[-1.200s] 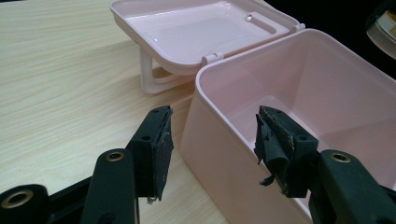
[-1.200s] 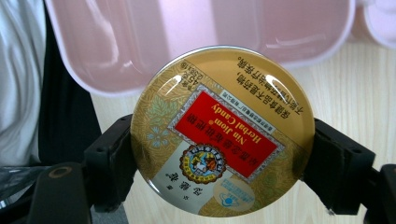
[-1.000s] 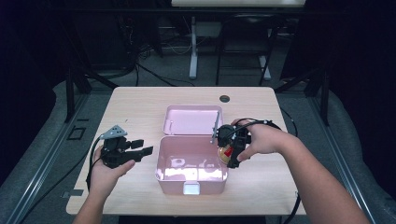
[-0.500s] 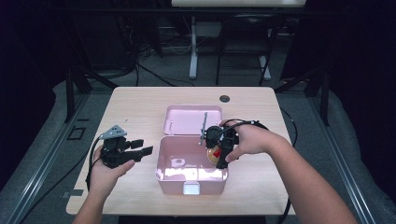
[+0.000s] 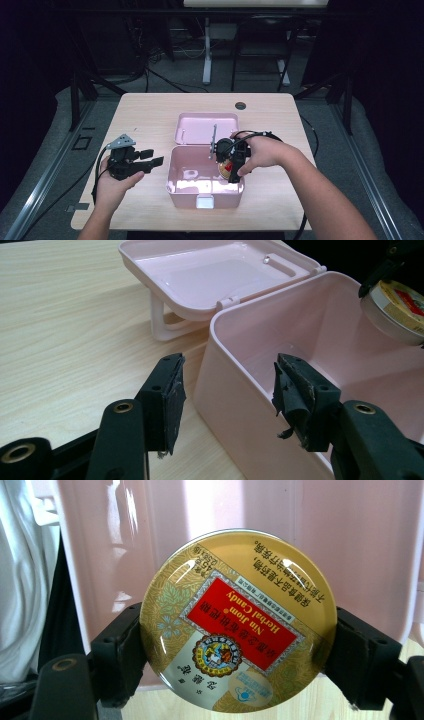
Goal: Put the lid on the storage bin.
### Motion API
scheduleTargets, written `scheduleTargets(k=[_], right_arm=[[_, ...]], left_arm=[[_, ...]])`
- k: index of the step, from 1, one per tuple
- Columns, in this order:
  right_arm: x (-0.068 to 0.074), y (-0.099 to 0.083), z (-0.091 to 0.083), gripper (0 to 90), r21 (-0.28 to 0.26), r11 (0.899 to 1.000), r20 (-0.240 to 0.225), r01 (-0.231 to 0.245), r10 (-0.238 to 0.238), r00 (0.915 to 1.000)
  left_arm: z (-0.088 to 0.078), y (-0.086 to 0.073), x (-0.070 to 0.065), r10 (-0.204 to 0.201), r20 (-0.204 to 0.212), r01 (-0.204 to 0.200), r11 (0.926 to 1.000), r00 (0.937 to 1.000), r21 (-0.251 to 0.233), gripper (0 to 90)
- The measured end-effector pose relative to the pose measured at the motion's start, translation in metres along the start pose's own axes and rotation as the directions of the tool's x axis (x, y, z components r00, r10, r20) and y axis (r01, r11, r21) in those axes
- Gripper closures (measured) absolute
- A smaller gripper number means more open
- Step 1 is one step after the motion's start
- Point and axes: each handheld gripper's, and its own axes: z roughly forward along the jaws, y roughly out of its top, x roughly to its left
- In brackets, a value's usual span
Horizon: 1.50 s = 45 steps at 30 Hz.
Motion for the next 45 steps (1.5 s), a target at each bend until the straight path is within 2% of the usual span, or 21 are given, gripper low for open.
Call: scheduleTargets(k=[6,10,15,19,25,30,34,45], right_arm=[[0.001,0.004,0.004,19.8,-0.003,1.000,0.003,0.013,-0.013,0.9999],[0.001,0.007,0.009,19.8,0.014,1.000,0.003,0.029,-0.029,0.9996],[0.000,0.008,0.017,19.8,0.015,1.000,-0.016,0.019,-0.019,0.9997],[0.001,0.007,0.025,19.8,0.038,0.999,-0.003,0.026,-0.026,0.9997],[0.001,0.008,0.035,19.8,0.021,0.999,-0.014,0.024,-0.024,0.9996],[0.001,0.008,0.045,19.8,0.039,0.999,-0.020,0.020,-0.019,0.9996],[0.001,0.008,0.052,19.8,0.048,0.999,-0.023,0.019,-0.018,0.9996],[0.003,0.012,0.062,19.8,0.082,0.996,-0.013,0.038,-0.037,0.9992]], left_arm=[[-0.001,0.000,0.001,0.001,0.002,-0.001,1.0000,1.0000,-0.007,45.6],[-0.001,0.000,0.000,-0.008,0.002,0.008,0.9999,1.0000,-0.007,45.6],[-0.001,0.000,0.001,-0.003,0.003,0.003,0.9999,1.0000,-0.010,45.6],[-0.002,0.000,0.001,-0.002,0.001,0.002,0.9999,1.0000,-0.011,45.6],[-0.001,0.000,0.000,-0.008,0.001,0.008,0.9999,1.0000,-0.007,45.6],[-0.001,0.000,0.001,0.001,0.003,-0.001,1.0000,1.0000,-0.007,45.6],[-0.002,0.000,0.001,-0.008,0.000,0.008,0.9999,1.0000,-0.009,45.6],[-0.001,0.000,0.001,-0.004,0.001,0.004,1.0000,1.0000,-0.006,45.6]])
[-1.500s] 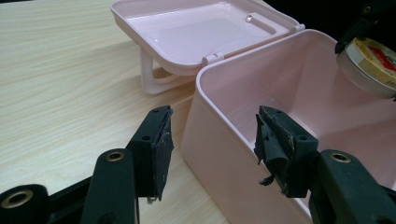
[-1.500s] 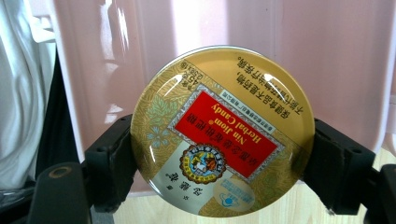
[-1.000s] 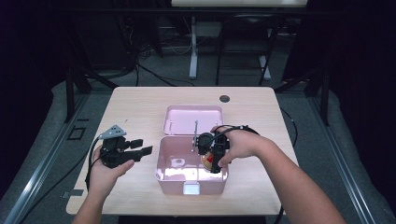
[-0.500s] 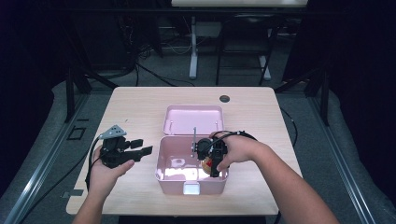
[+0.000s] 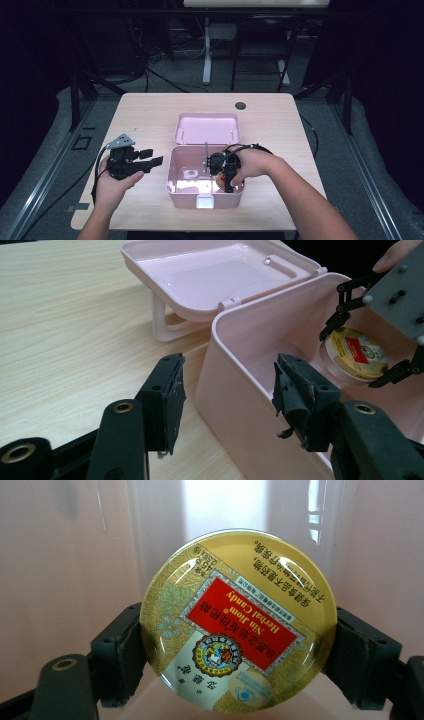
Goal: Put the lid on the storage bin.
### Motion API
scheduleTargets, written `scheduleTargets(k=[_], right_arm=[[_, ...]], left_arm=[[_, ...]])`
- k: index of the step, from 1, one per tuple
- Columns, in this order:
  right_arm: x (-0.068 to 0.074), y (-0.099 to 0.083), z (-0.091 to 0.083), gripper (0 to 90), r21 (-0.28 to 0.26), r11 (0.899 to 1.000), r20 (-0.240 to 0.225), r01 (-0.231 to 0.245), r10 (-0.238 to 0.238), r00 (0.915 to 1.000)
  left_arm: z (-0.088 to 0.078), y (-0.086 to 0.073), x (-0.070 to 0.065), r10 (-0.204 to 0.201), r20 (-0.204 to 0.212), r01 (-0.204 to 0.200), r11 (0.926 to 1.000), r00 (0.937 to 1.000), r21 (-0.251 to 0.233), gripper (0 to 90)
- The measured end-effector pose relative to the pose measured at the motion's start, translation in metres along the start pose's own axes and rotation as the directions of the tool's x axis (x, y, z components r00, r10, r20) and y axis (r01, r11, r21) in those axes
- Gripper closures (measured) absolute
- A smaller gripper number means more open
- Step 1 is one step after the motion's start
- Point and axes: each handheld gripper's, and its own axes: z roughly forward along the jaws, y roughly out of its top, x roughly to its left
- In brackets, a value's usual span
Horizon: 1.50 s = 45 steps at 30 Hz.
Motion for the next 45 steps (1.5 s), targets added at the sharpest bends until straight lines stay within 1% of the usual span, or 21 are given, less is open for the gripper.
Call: scheduleTargets(k=[8,10,19,21,25,30,34,45], right_arm=[[0.000,0.003,0.004,19.8,0.016,1.000,0.011,0.001,-0.001,0.9999],[0.001,0.004,0.005,19.8,0.019,1.000,0.014,0.000,-0.001,0.9999],[0.001,0.004,0.011,19.8,0.035,0.999,0.022,0.024,-0.025,0.9994],[0.001,0.003,0.012,19.8,0.033,0.999,0.025,0.027,-0.028,0.9993],[0.001,0.003,0.014,19.8,0.018,0.999,0.015,0.027,-0.028,0.9995],[0.001,0.003,0.018,19.8,0.018,0.999,0.008,0.029,-0.030,0.9995],[0.001,0.003,0.022,19.8,0.013,0.999,0.001,0.032,-0.032,0.9995],[0.000,0.003,0.025,19.8,0.008,0.999,0.005,0.044,-0.044,0.9990]], left_arm=[[0.001,0.000,0.000,0.002,0.004,-0.002,1.0000,1.0000,0.006,45.6],[0.001,0.000,0.000,0.001,0.002,-0.001,1.0000,1.0000,0.000,45.6],[0.001,0.000,0.000,-0.001,0.004,0.001,1.0000,1.0000,0.007,45.6],[0.001,0.000,0.000,-0.002,0.004,0.002,1.0000,1.0000,0.006,45.6],[0.002,-0.001,0.000,0.001,0.001,-0.001,1.0000,1.0000,0.001,45.6],[0.002,-0.001,0.000,-0.004,0.000,0.004,1.0000,1.0000,-0.001,45.6],[0.002,-0.001,0.000,0.007,-0.004,-0.007,1.0000,1.0000,0.006,45.6],[0.003,-0.001,0.000,0.009,-0.002,-0.009,0.9999,1.0000,0.009,45.6]])
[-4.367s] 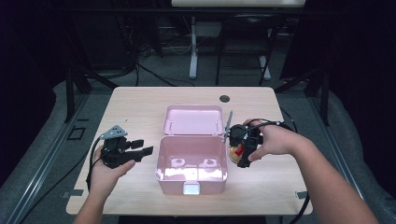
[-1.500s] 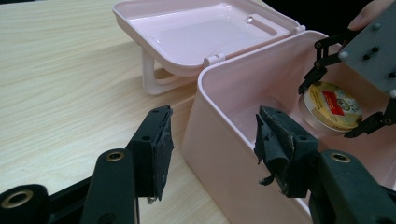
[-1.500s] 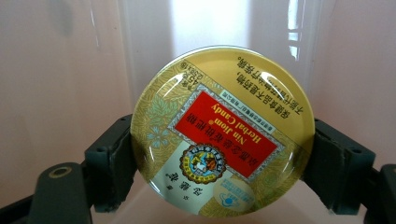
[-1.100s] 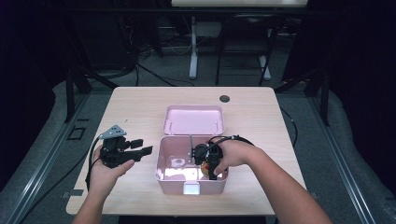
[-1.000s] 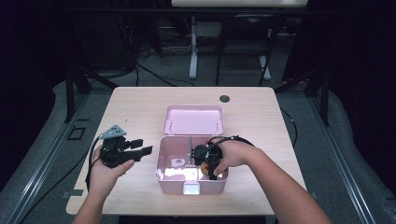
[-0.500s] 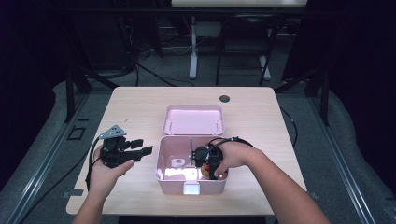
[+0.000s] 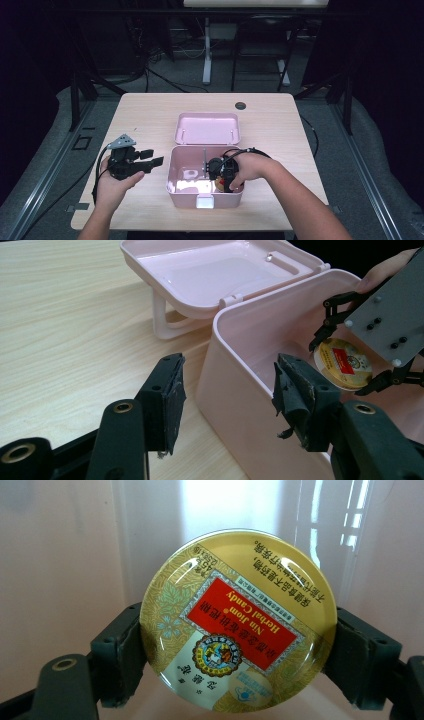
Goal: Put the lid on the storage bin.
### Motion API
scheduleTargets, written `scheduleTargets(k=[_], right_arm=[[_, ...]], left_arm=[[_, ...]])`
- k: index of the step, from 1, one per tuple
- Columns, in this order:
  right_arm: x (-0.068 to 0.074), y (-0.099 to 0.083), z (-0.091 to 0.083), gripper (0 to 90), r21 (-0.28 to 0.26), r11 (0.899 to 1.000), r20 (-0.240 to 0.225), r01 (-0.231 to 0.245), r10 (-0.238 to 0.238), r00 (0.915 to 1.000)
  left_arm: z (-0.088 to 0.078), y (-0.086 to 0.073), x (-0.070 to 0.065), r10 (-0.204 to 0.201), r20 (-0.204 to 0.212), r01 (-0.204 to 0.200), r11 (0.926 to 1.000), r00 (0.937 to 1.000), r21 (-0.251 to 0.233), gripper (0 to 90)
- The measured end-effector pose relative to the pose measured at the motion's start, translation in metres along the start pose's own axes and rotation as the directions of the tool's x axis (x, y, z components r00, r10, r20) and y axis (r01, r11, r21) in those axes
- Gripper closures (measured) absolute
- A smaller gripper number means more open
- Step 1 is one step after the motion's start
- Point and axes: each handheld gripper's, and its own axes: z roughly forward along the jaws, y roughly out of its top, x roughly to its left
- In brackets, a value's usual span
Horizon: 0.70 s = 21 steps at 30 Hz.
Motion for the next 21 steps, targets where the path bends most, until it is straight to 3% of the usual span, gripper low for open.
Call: scheduleTargets(k=[21], right_arm=[[-0.0002,-0.0016,0.0062,19.8,-0.015,1.000,-0.018,-0.007,0.007,0.9998]], left_arm=[[0.0004,-0.0003,-0.0001,-0.009,-0.001,0.009,1.0000,1.0000,0.000,45.6]])
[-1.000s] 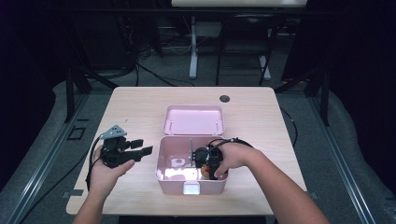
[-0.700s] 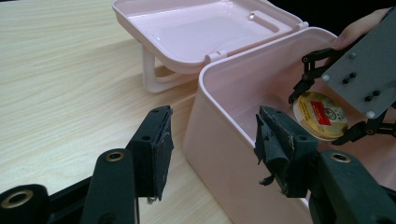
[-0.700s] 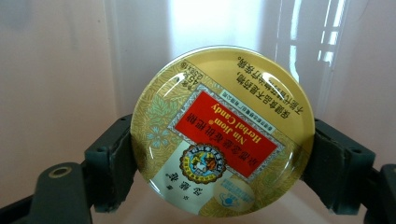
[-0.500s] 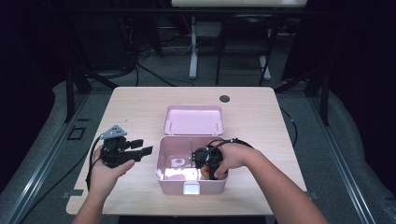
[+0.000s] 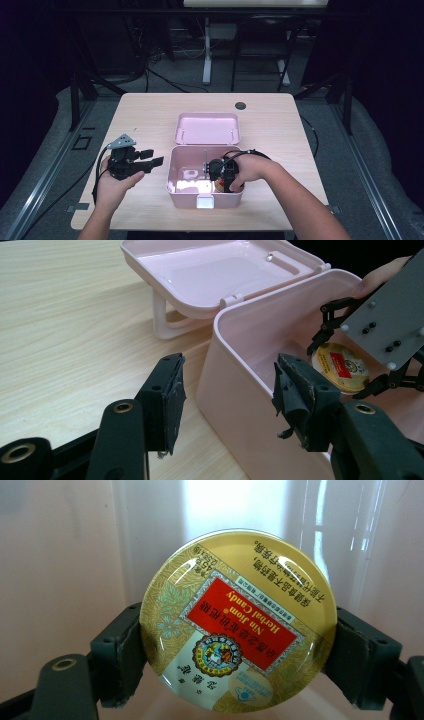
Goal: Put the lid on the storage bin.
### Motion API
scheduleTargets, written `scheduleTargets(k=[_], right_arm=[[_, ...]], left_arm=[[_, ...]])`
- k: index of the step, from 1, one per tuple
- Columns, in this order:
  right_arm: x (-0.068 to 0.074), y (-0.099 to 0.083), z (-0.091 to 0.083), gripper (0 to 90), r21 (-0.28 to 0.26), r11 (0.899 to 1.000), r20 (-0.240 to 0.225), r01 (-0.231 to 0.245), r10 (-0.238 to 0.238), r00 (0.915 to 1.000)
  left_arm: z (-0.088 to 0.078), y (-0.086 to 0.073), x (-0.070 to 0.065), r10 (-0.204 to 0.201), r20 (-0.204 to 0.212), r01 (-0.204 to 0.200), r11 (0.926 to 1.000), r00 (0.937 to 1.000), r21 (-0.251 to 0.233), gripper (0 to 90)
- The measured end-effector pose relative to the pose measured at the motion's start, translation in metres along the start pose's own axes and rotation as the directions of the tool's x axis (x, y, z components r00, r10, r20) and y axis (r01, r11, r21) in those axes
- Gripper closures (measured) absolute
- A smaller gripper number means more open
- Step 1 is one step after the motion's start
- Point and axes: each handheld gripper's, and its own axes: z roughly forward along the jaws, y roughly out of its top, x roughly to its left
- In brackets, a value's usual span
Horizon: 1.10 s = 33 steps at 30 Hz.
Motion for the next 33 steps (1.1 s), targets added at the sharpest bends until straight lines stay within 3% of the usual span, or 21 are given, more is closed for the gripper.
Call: scheduleTargets(k=[18,24,30,33], right_arm=[[0.001,0.000,-0.003,17.0,0.002,1.000,0.022,-0.009,0.009,0.9997],[0.003,0.000,-0.017,19.1,-0.004,1.000,0.037,-0.016,0.016,0.9992],[0.003,-0.004,-0.032,19.6,-0.072,0.996,0.008,-0.049,0.050,0.9987],[0.004,-0.004,-0.039,19.7,-0.076,0.995,0.009,-0.059,0.059,0.9982]], left_arm=[[-0.001,0.000,0.001,0.003,-0.005,-0.003,1.0000,1.0000,0.001,45.6],[0.000,0.000,0.000,-0.001,0.000,0.001,1.0000,1.0000,-0.001,45.6],[0.001,0.001,0.000,0.006,0.002,-0.006,1.0000,1.0000,-0.002,45.6],[0.001,0.001,-0.001,0.004,0.003,-0.004,1.0000,1.0000,-0.002,45.6]])
